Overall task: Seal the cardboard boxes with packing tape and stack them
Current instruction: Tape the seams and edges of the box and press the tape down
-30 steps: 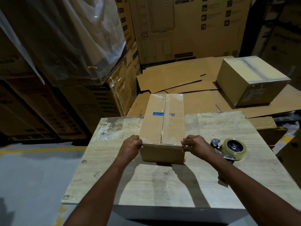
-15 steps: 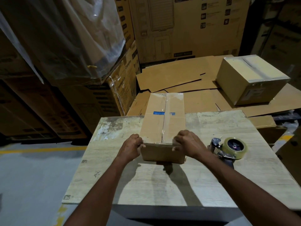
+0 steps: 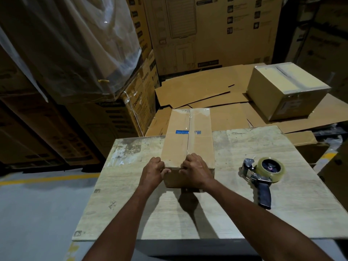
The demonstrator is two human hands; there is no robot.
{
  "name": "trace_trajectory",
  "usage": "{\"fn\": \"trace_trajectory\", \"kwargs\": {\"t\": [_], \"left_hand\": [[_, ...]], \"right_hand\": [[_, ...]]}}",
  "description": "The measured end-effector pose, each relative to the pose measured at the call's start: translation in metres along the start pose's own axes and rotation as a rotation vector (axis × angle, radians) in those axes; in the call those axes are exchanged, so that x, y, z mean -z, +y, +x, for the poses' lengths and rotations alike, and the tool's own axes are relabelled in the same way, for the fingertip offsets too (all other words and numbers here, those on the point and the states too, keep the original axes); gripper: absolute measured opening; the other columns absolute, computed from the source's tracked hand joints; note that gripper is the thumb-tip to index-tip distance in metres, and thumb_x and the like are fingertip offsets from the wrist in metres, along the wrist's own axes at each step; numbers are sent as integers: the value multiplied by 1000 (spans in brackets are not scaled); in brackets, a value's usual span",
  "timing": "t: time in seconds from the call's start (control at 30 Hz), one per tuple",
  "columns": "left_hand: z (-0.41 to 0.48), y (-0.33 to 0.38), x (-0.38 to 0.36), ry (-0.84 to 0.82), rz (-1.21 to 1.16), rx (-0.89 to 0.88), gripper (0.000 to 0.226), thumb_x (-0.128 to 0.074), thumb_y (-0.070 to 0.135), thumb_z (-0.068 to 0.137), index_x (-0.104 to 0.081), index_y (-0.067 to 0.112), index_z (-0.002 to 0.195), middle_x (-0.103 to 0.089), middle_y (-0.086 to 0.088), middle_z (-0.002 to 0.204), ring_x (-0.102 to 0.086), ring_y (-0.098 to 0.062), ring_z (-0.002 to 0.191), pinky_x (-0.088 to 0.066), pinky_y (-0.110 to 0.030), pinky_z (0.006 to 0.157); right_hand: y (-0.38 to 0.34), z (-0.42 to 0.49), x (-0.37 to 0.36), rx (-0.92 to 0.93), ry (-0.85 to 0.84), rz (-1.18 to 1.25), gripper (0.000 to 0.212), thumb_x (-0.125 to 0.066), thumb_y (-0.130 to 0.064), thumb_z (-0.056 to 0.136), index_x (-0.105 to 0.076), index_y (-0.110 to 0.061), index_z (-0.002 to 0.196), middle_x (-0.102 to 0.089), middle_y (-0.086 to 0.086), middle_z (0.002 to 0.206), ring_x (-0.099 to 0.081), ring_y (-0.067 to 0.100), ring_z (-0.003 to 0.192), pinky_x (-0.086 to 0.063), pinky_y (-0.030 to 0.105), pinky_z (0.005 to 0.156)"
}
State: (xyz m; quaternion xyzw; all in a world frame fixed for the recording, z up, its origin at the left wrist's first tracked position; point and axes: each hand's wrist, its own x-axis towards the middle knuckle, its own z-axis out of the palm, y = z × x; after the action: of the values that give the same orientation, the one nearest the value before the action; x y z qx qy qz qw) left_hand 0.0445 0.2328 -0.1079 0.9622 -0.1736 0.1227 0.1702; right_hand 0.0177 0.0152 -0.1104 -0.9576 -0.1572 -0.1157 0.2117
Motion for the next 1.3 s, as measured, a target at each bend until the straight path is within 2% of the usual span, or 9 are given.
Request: {"fn": "trace_trajectory", "kwargs": {"t": [0.27,0.4,0.5,0.6,0.7,0.8,0.9,1.03,1.3], "left_hand": [[-3,3,-2,48,85,-85,34,-91,25,74,-60,12,66,-52,-1,72,-51,-20,68,-31,-26,52],[-6,7,-1,60,139,-108,33,-93,23,71,-62,12,65,-55,-2,69,-52,-22,66,-37,-29,52],[-14,10,-6,91,198,-80,24,-88,23,78,-66,13,76,-58,-4,78,-53,-24,72,-46,-35,62],[-28,11,-18,143,260,-104,18,-70,28,93,-66,12,101,-61,-5,98,-57,-25,93,-49,-38,81],[-41,17,-27,135,219,-28,39,-49,34,102,-62,8,129,-63,-12,128,-54,-31,129,-46,-46,105],[-44,23,-25,110,193,-11,46,-46,34,103,-57,9,140,-52,-15,150,-40,-30,146,-36,-51,117],[-44,25,-19,56,154,-25,48,-39,37,106,-54,11,144,-44,-13,157,-32,-27,151,-29,-50,122],[-51,17,-21,-54,110,-69,60,-21,42,106,-38,15,156,-31,-7,166,-17,-18,156,-13,-45,128],[-51,19,-25,-113,36,-132,83,-19,72,99,-10,18,162,-1,-5,170,10,-14,157,8,-40,127]], "right_hand": [[56,-34,27,38,123,33,17,-82,-35,83,-79,-19,86,-59,-3,81,-50,13,76,-37,27,62],[73,-49,37,107,153,-26,16,-89,-24,79,-79,-16,89,-62,0,83,-54,17,76,-49,31,55],[85,-56,38,145,108,-71,32,-85,-24,84,-76,-15,114,-69,9,113,-65,23,100,-60,39,76],[99,-61,40,13,-76,-40,56,-57,-38,103,-46,-18,154,-31,11,165,-29,24,150,-35,46,118],[99,-65,35,-48,-173,-13,57,-49,-25,110,-29,-19,162,-15,8,171,-21,25,157,-30,39,121],[81,-67,27,-44,-70,10,50,-57,-20,106,-46,-16,155,-34,13,165,-41,29,148,-41,38,112],[59,-67,21,101,53,-21,39,-82,-21,88,-70,-17,125,-68,16,132,-72,33,110,-63,43,78],[31,-58,23,276,18,-92,26,-84,-27,86,-71,-25,108,-70,0,101,-71,23,73,-58,30,56],[54,-20,37,211,-108,-248,63,-84,-8,82,-62,-22,139,-60,10,145,-61,30,127,-54,48,102]]}}
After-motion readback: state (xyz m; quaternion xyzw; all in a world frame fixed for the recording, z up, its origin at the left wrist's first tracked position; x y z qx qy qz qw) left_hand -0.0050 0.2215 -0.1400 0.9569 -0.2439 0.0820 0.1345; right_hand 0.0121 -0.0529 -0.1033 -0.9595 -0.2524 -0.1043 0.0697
